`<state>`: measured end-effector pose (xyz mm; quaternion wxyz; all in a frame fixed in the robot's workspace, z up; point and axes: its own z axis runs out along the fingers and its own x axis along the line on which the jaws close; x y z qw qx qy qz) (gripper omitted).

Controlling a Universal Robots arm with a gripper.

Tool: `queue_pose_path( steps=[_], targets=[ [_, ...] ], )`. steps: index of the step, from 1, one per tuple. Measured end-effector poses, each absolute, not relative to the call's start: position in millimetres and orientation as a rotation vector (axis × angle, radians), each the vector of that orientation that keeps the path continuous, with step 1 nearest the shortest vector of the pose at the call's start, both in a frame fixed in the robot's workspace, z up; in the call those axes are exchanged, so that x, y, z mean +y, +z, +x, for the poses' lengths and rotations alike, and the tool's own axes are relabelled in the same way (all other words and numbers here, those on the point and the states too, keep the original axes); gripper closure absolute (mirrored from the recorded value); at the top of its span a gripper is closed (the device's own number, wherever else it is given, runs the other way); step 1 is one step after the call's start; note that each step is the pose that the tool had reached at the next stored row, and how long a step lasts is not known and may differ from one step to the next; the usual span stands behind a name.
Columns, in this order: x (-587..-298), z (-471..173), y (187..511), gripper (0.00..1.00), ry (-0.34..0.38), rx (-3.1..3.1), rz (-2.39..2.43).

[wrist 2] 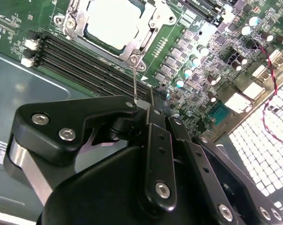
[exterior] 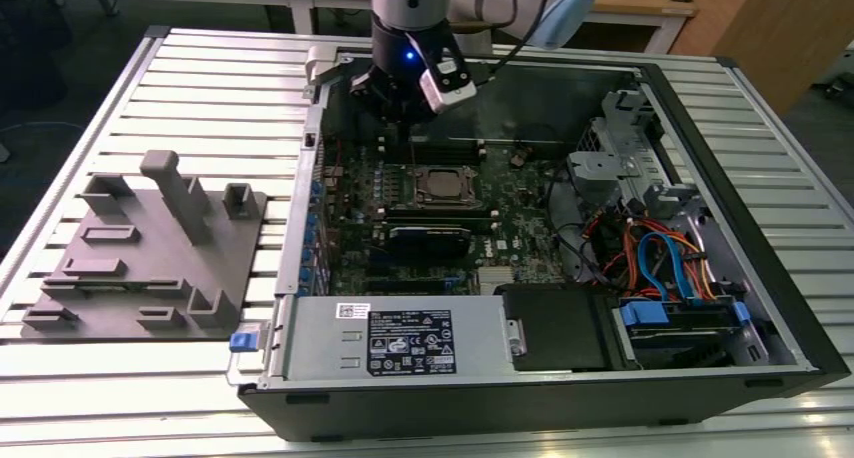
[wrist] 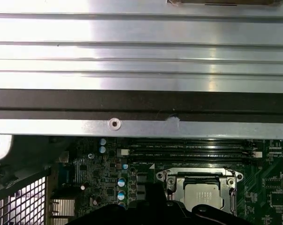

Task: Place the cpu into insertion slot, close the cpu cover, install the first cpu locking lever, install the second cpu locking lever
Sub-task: 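Install the first cpu locking lever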

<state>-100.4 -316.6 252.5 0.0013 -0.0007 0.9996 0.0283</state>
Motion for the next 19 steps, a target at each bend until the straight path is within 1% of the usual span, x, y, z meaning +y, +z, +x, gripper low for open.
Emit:
queue_pose_path(
  steps=[19],
  targets=[
    [-316.4,-85.3,252.5,0.89,0.089,3.138,-0.002]
  ],
)
